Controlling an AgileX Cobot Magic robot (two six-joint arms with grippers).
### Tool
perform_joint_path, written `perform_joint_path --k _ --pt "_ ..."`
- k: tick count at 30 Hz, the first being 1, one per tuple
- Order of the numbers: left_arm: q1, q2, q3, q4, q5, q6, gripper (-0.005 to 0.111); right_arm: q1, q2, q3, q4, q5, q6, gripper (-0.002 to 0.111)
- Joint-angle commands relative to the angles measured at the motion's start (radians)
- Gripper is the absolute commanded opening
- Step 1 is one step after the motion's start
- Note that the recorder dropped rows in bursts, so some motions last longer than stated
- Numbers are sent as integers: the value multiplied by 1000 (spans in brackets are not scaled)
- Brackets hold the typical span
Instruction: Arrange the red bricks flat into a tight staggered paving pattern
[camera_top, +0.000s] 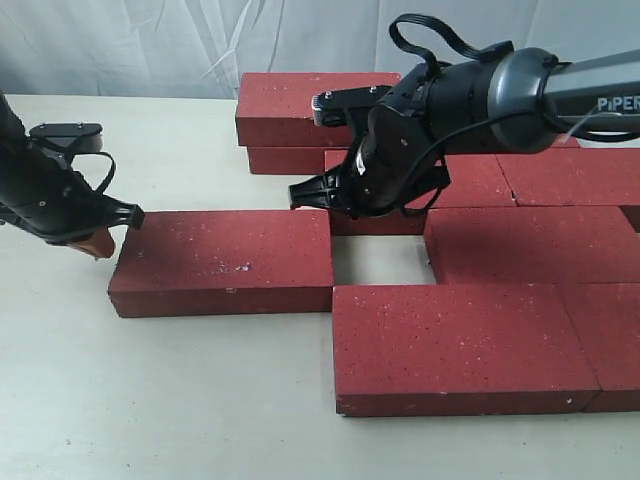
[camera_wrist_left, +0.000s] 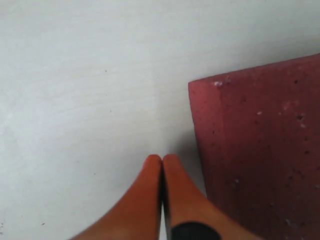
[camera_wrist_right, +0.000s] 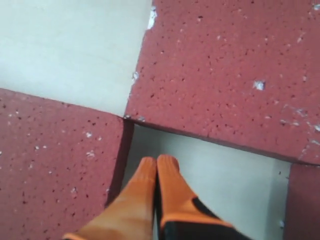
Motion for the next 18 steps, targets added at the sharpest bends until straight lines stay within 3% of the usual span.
perform_joint_path --k 1,18 --pt "-3 -8 -4 1 -8 -2 0 -3 37 -2 1 -34 3 0" --pt "-3 19 -4 -7 -28 5 0 -3 87 -2 -64 -119 6 0"
